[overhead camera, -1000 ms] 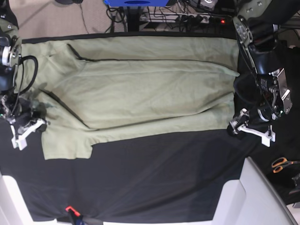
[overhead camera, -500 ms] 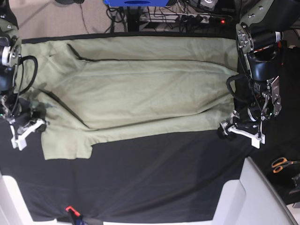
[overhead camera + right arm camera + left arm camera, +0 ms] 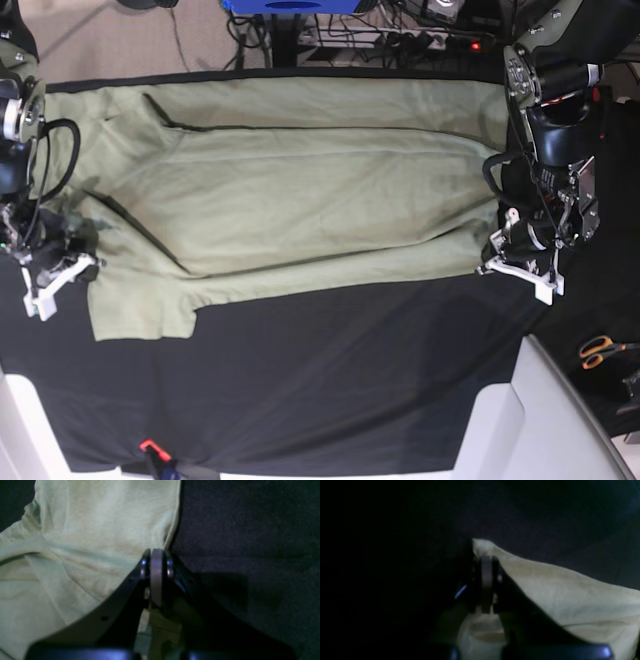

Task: Fold the T-shirt properly
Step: 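Lift the shirt's opposite edge with both grippers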

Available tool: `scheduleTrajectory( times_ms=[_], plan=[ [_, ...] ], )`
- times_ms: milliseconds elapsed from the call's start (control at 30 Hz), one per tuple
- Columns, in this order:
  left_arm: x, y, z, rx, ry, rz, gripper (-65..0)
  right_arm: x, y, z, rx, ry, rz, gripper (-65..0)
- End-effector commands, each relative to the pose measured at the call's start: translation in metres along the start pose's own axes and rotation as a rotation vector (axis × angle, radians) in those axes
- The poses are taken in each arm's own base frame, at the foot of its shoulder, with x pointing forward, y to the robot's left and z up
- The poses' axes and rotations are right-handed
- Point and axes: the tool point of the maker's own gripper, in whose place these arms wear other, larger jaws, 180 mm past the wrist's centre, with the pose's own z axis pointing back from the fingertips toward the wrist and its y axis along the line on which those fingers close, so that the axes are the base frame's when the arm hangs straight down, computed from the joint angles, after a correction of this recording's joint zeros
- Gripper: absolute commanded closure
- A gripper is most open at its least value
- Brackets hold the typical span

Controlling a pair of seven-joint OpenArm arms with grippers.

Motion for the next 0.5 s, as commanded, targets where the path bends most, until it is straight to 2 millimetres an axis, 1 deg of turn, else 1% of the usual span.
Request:
scheduleTrajectory(
  times_ms=[0,67,133,267,300,400,467],
  plan=[
    [0.020,0.003,0.005,0.009,-0.030,-0.014,0.0,0.029,-0.004,0.005,-0.005,-0.067,0.010,-0.8],
    [0.021,0.003,0.005,0.008,-0.033,-0.014,0.0,0.029,-0.004,0.005,-0.005,-0.067,0.010,-0.8],
    [0.026,0.002,0.006,0.010,-0.059,-0.019,0.0,0.029,-0.004,0.005,-0.005,-0.068,0.010,-0.8],
    [0.030,0.007,0.006,0.059,-0.070,-0.103,0.0,0.031,-0.004,0.005,-0.004,-0.074,0.012,-0.8],
    [0.039,0.003,0.007,0.062,-0.084,-0.123,0.0,0.034,-0.003,0.006,-0.004,-0.081,0.016,-0.8],
    [0.055,-0.004,0.012,0.062,-0.119,-0.156,0.0,0.057,0.002,0.011,-0.001,-0.135,0.059,-0.8],
    [0.064,-0.010,0.015,0.056,-0.144,-0.172,0.0,0.066,0.004,0.013,0.001,-0.154,0.076,-0.8]
  ],
)
